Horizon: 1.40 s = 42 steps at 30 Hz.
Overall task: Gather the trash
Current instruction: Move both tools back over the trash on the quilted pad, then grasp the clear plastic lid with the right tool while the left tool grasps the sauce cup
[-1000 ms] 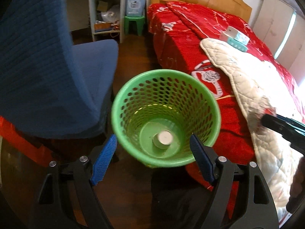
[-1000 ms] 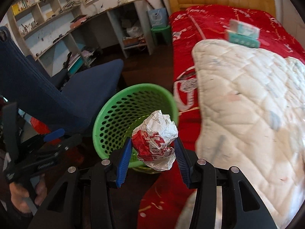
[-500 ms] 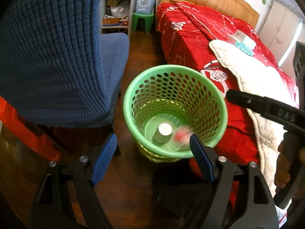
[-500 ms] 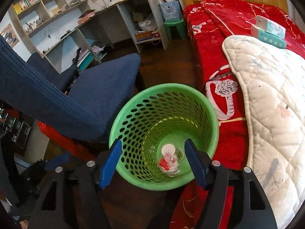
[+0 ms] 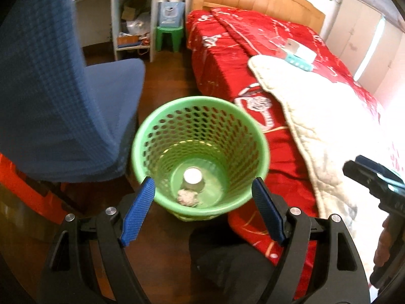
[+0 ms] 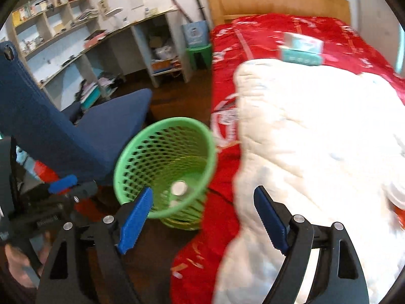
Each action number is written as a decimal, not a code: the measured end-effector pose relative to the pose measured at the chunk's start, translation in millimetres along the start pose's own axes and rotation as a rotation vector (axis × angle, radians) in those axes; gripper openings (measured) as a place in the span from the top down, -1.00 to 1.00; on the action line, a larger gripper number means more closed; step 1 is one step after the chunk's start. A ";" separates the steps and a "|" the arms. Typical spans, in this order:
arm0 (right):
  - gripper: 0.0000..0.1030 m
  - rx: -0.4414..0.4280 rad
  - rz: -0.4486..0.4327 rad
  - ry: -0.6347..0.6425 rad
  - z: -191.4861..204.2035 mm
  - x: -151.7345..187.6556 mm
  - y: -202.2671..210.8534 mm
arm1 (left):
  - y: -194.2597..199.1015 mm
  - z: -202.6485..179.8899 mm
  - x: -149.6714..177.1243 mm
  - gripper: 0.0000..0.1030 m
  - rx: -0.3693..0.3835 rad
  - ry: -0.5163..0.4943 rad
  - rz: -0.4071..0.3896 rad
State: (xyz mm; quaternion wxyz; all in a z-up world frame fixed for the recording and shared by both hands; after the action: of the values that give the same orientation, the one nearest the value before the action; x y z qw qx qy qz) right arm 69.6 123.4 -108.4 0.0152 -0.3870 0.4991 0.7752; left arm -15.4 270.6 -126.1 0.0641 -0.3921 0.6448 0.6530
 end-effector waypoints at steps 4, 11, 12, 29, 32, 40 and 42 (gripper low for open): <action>-0.62 0.053 -0.022 -0.078 -43.4 19.5 30.2 | 1.4 -26.8 -3.1 -0.54 0.037 -0.029 0.000; -0.74 0.210 -0.064 -0.164 -117.5 52.5 76.4 | 0.6 -78.0 -5.4 -0.55 0.094 -0.110 0.007; -0.74 0.229 -0.068 -0.177 -127.2 56.7 81.6 | -0.1 -83.5 -5.4 -0.55 0.102 -0.116 0.009; -0.77 0.299 -0.009 -0.354 -231.0 89.2 82.9 | -6.5 -159.9 -14.4 -0.63 0.175 -0.214 0.025; -0.78 0.301 0.001 -0.365 -236.5 88.8 76.7 | -7.2 -169.6 -16.9 -0.63 0.187 -0.223 0.027; -0.78 0.289 0.019 -0.379 -244.4 88.4 66.1 | -12.6 -206.4 -22.0 -0.64 0.218 -0.285 0.030; -0.78 0.285 0.018 -0.378 -245.1 87.8 65.4 | -15.0 -219.2 -23.4 -0.64 0.230 -0.307 0.032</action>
State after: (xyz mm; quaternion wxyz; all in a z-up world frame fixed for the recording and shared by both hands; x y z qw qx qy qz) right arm 124.6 -133.8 -162.1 0.1559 -0.2243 0.5954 0.7555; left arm 103.6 87.3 -93.6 0.1957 -0.2675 0.7040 0.6281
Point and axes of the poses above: each gripper's, at about its wrist camera, not at the fingertips, and y roughly against the way its jaws point, z to its left, x to its underside, the point moved 5 cm from there along -y, roughly the way its jaws point, and after that the axes turned 2 degrees about -y, right-handed, at the moved point
